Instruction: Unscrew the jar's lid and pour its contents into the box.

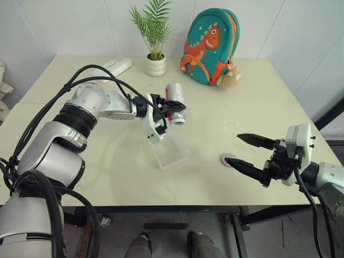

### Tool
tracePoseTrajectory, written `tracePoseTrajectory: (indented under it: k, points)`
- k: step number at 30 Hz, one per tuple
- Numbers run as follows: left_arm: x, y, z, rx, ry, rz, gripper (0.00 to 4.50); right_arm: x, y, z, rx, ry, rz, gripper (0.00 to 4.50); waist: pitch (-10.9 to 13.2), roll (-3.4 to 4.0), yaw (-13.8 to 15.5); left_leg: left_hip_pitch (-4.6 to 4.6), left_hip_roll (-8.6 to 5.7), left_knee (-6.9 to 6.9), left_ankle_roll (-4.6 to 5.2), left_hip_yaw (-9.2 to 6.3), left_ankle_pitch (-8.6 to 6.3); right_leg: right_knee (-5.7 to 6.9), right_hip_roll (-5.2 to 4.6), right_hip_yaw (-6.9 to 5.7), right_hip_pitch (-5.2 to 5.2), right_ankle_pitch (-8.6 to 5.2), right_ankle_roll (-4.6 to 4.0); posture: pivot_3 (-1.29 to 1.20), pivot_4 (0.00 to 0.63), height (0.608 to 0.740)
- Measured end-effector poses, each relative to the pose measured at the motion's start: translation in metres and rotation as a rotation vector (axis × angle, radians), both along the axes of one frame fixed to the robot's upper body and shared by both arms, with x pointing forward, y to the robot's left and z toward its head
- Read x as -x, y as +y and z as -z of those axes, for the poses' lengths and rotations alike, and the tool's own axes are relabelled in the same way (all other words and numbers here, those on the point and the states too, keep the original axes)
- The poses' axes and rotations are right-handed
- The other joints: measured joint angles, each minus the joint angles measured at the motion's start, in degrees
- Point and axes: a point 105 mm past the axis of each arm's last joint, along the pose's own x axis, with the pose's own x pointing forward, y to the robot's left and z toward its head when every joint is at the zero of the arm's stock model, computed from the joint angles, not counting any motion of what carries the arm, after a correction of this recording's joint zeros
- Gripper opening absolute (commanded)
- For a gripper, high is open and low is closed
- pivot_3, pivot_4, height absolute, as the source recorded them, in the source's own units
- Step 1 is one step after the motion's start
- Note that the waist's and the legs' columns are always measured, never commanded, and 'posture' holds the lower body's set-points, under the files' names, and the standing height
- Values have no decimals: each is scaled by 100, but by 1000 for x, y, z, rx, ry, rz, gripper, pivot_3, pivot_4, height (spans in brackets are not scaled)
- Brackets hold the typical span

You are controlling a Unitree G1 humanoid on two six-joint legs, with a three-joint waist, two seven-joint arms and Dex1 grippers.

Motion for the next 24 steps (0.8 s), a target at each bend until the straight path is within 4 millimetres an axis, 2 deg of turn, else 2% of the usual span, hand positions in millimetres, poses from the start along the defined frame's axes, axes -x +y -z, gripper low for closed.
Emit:
tracePoseTrajectory:
  k: [4,9,12,16,19,24]
  points:
    - [3,-6,2,-44,-132,83,2022,-4,1,-3,-2,-8,1,4484,0,0,17,0,-1,2,2,0,-5,18,-1,0,-3,-1,1,0,150,740]
    - [0,-4,-1,-64,-232,108,2022,-7,3,1,2,6,-5,4484,0,0,12,0,-1,4,2,0,-5,29,-1,0,-8,-1,1,0,150,740]
    - [0,-2,-4,-67,-278,121,2022,-9,4,-2,3,-5,-7,4484,0,0,12,2,-1,7,2,0,-5,36,0,0,-8,-1,1,0,150,740]
    - [5,-4,4,-77,-277,159,2022,-11,4,1,7,7,-5,4484,0,0,17,2,-1,15,2,0,-5,46,-1,0,-7,-1,1,0,150,740]
    - [8,-6,5,-60,-232,157,2022,-12,5,2,15,9,-7,4484,0,0,20,3,-1,21,2,0,-5,57,-1,1,-8,-1,1,0,150,740]
    - [1,6,6,150,82,-24,2022,-12,5,2,15,9,-4,4484,-1,2,5,16,-1,26,3,3,-5,78,0,5,-6,-4,-5,0,150,740]
